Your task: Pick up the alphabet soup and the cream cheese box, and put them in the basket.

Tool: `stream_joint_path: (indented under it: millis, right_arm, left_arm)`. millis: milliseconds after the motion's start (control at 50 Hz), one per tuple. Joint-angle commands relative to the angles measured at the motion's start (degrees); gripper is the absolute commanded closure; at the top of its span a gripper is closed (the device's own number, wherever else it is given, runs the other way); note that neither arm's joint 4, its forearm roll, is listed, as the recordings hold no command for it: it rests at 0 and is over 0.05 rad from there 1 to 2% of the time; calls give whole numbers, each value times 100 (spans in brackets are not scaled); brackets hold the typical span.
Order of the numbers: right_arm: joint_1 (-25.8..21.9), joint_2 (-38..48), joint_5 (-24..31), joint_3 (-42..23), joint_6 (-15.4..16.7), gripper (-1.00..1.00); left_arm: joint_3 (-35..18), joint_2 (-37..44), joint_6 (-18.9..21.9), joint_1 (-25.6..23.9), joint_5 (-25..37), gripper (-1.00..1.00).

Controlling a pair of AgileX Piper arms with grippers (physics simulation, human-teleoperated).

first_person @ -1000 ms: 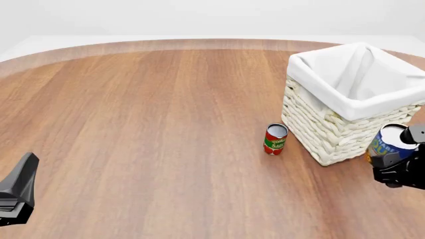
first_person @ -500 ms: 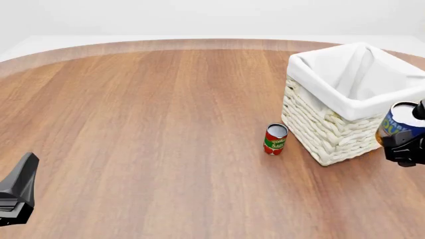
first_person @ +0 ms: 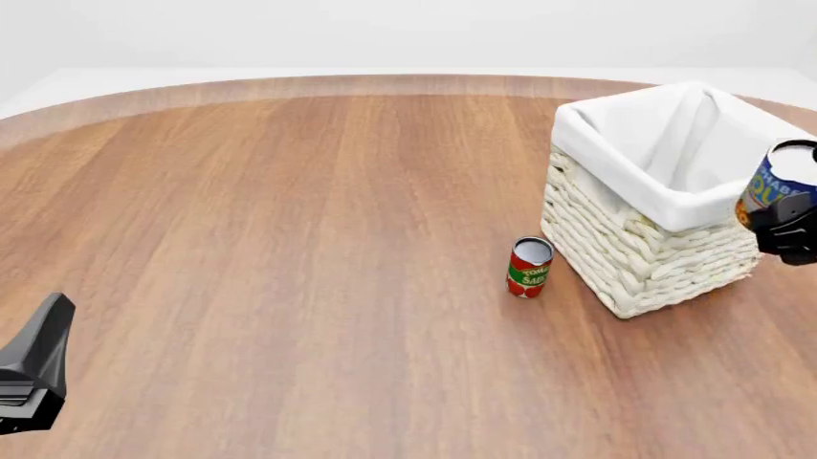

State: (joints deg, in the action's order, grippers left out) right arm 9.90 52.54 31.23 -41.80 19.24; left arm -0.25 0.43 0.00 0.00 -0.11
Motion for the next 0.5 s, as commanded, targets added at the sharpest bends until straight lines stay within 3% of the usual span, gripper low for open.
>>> stream_joint_path:
  millis: [20,500]
  right_arm:
    - [19,232,29,-537,-41,100]
    - [-17,954,132,-1714,88,100]
  left_arm:
    - [0,0,0,0,0,-100]
    - [0,0,0,0,0,-100]
